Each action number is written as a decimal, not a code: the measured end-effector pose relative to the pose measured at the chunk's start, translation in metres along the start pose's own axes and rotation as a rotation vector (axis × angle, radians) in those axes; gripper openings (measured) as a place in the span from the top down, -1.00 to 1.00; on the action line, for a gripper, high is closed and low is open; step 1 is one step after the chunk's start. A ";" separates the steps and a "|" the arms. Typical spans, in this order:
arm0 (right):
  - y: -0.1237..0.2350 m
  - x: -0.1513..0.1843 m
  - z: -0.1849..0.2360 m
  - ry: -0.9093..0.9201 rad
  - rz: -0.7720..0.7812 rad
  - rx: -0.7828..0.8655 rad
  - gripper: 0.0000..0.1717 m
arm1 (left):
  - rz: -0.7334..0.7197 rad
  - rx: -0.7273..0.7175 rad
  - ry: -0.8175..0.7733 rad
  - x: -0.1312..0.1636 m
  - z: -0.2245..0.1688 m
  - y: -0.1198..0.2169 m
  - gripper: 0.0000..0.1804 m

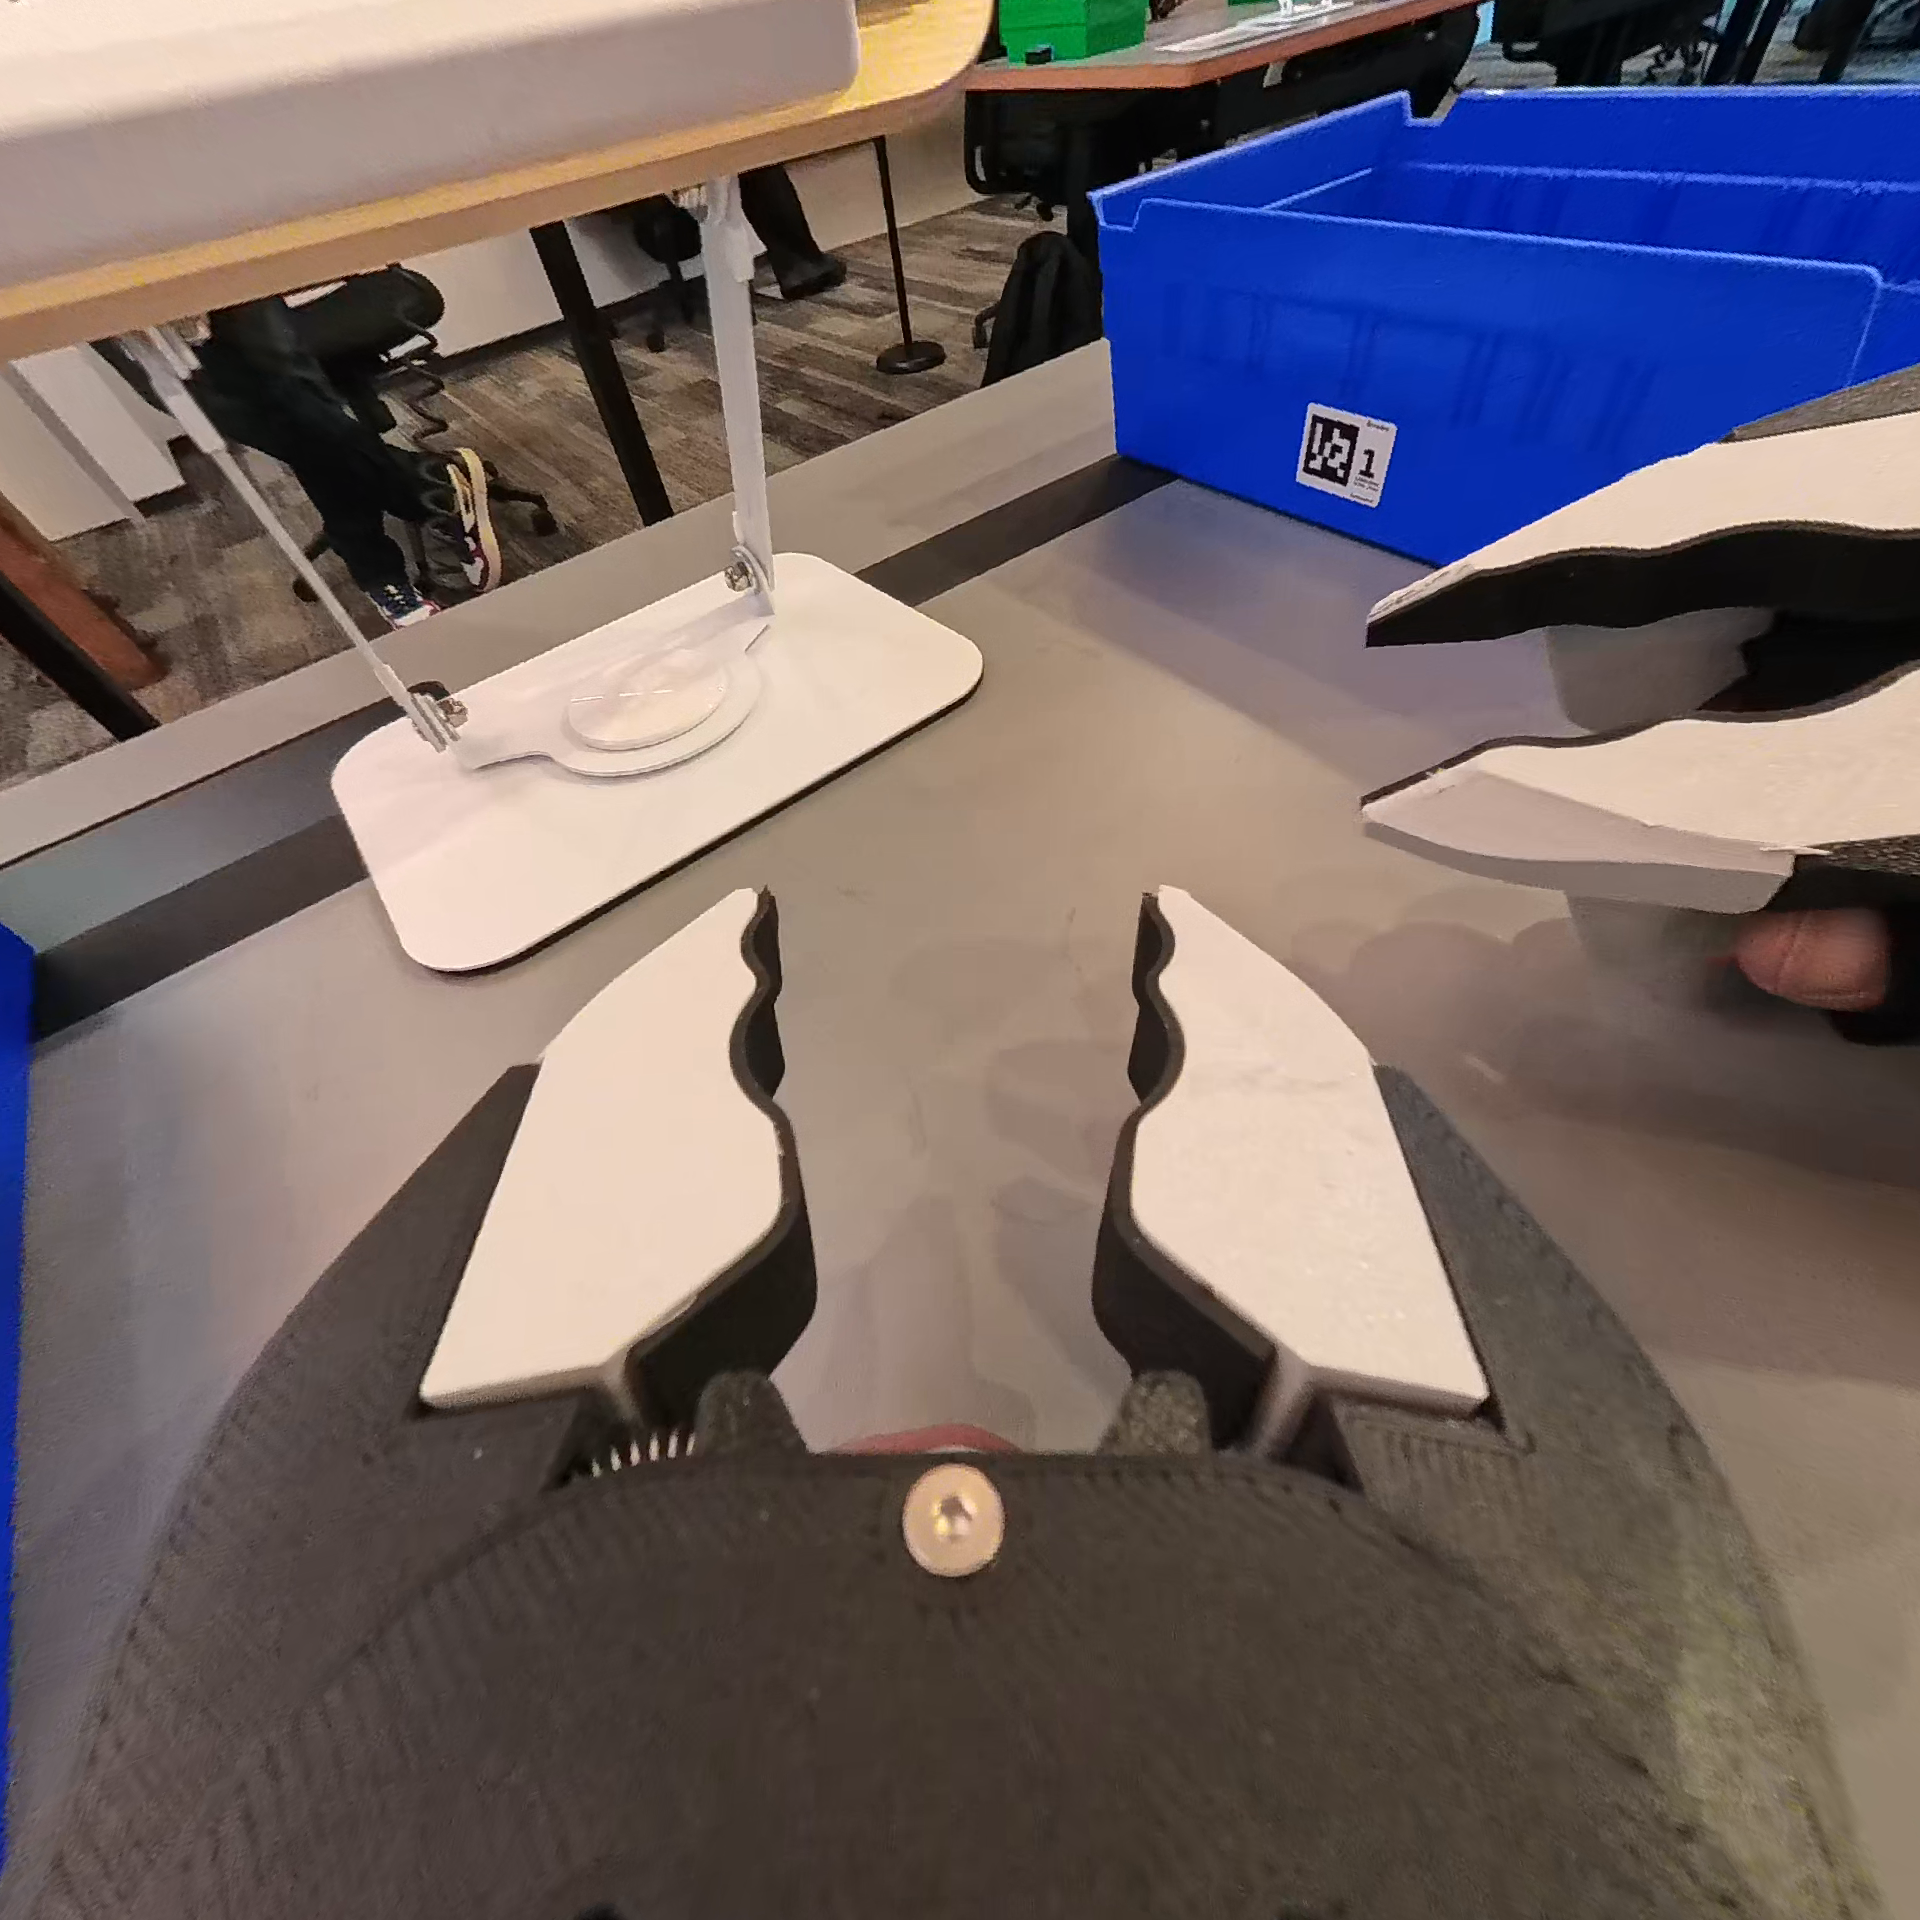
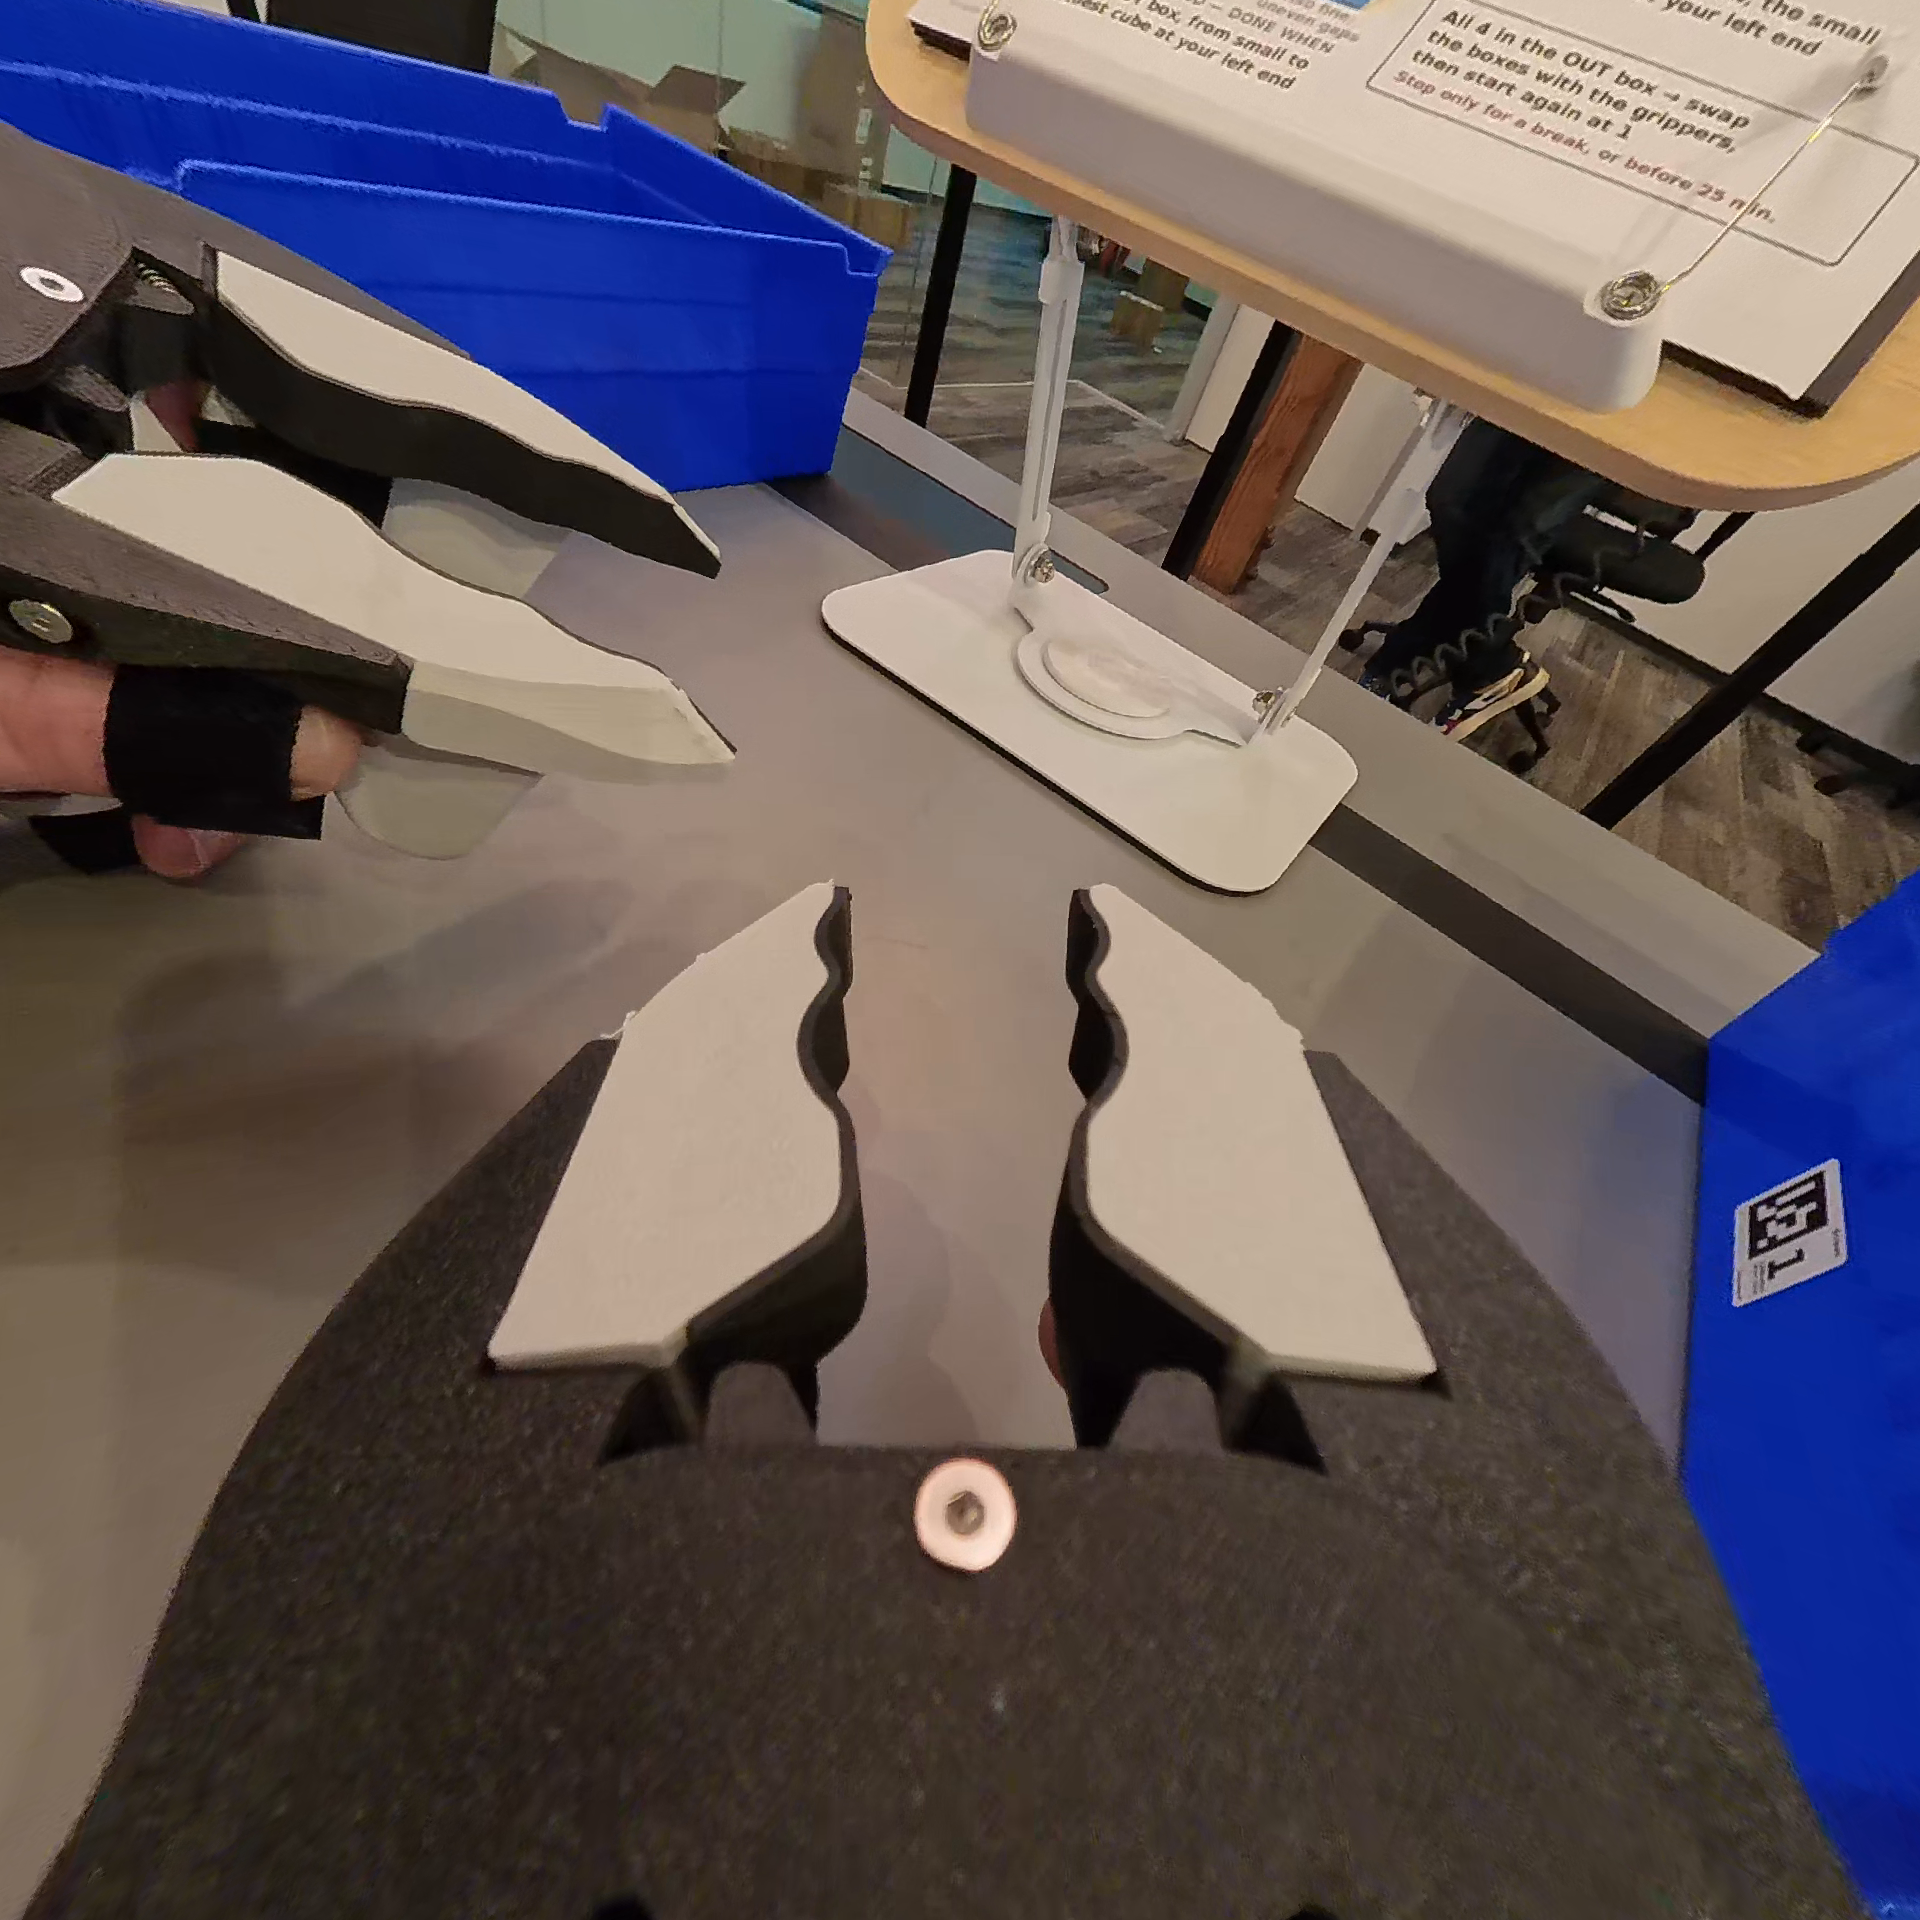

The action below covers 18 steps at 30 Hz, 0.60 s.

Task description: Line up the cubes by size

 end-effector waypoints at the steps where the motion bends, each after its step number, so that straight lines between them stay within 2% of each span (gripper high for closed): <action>1: 0.000 0.000 0.000 0.002 -0.002 -0.001 0.54 | -0.003 0.002 0.000 0.000 0.000 0.000 0.29; 6: 0.001 0.000 0.000 0.029 -0.014 0.010 0.56 | -0.055 0.007 -0.009 -0.006 0.004 0.010 0.30; 9: 0.001 0.000 -0.001 0.044 -0.014 0.022 0.57 | -0.172 0.044 -0.038 -0.028 0.005 0.034 0.31; 10: 0.001 0.000 -0.002 0.042 -0.015 0.022 0.57 | -0.204 0.016 -0.079 -0.037 0.010 0.046 0.30; 12: 0.001 0.000 -0.003 0.036 -0.020 0.020 0.57 | -0.256 -0.139 -0.137 -0.054 0.037 0.075 0.13; 14: 0.001 0.000 -0.004 0.029 -0.021 0.021 0.57 | -0.273 -0.187 -0.127 -0.063 0.071 0.103 0.10; 15: 0.001 0.000 -0.005 0.025 -0.021 0.018 0.57 | -0.274 -0.209 -0.110 -0.066 0.092 0.114 0.03; 18: 0.000 0.001 -0.004 0.024 -0.017 0.012 0.57 | -0.195 -0.179 -0.157 -0.068 0.142 0.136 0.15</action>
Point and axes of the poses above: each gripper's, where its closed fingertips meet, y back along the fingers, x out of its underside, z = x × y across the jaws, the point moved 4 cm from there along y, back along the fingers, and after that the axes turned 9 degrees about z, right-handed, at the moved point
